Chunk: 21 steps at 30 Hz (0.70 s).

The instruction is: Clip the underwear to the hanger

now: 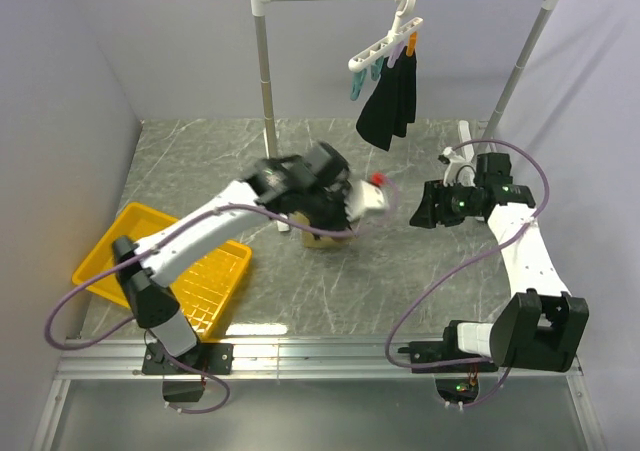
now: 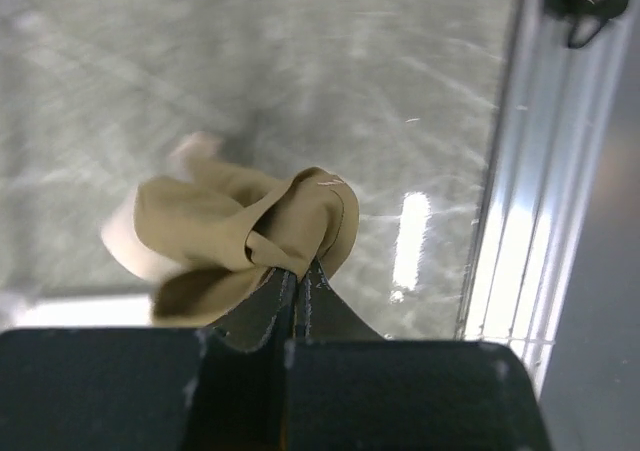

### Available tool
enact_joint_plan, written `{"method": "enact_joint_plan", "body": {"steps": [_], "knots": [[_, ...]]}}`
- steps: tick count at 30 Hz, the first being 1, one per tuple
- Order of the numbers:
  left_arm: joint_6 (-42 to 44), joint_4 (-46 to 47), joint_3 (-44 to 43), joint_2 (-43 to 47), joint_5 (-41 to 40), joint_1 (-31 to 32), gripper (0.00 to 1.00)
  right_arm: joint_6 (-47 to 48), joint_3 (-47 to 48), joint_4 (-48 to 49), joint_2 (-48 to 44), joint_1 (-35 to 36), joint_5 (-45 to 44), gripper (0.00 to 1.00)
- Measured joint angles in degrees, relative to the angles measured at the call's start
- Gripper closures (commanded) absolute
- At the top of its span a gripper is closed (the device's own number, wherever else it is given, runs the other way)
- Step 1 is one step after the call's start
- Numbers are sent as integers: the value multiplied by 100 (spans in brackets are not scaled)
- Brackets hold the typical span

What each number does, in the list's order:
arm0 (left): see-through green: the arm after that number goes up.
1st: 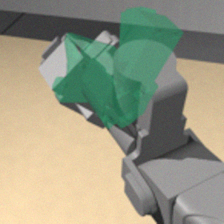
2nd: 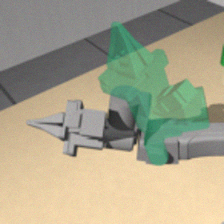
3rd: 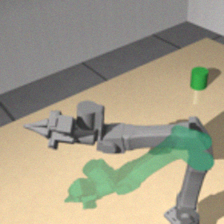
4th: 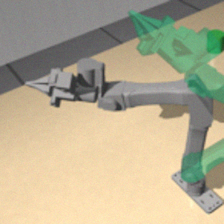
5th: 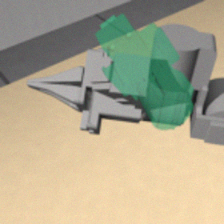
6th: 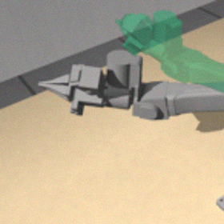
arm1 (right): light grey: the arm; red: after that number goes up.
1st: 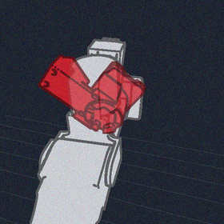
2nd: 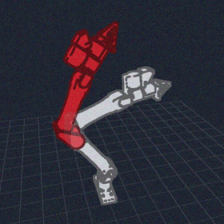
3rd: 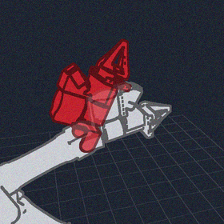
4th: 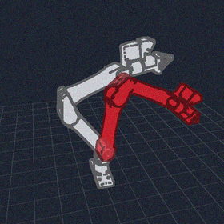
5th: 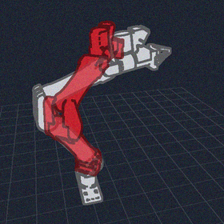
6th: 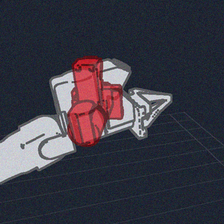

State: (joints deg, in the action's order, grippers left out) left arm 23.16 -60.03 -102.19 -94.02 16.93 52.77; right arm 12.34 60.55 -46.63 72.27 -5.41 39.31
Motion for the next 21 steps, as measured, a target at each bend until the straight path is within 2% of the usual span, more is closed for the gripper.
{"method": "enact_joint_plan", "body": {"steps": [1,4,5,8,11,14,18,21], "knots": [[-22,70,68,-125,-33,205,99,59,26,-68,28,-120,15,34],[-146,398,345,-717,-42,772,72,271,94,-280,142,-424,4,35],[-205,549,468,-986,-48,955,59,341,96,-332,179,-492,-26,35],[-398,922,977,-1574,-184,1449,45,564,96,-573,258,-612,-149,35],[-529,949,1340,-1742,-87,1733,43,758,96,-761,267,-612,-249,35],[-605,1008,1362,-1488,205,1554,44,914,96,-883,275,-612,-275,36],[-723,1196,1401,-706,555,472,50,1067,101,-1008,332,-566,-236,42],[-837,1357,1473,-299,839,-680,54,1069,101,-970,334,-278,-291,48]]}}
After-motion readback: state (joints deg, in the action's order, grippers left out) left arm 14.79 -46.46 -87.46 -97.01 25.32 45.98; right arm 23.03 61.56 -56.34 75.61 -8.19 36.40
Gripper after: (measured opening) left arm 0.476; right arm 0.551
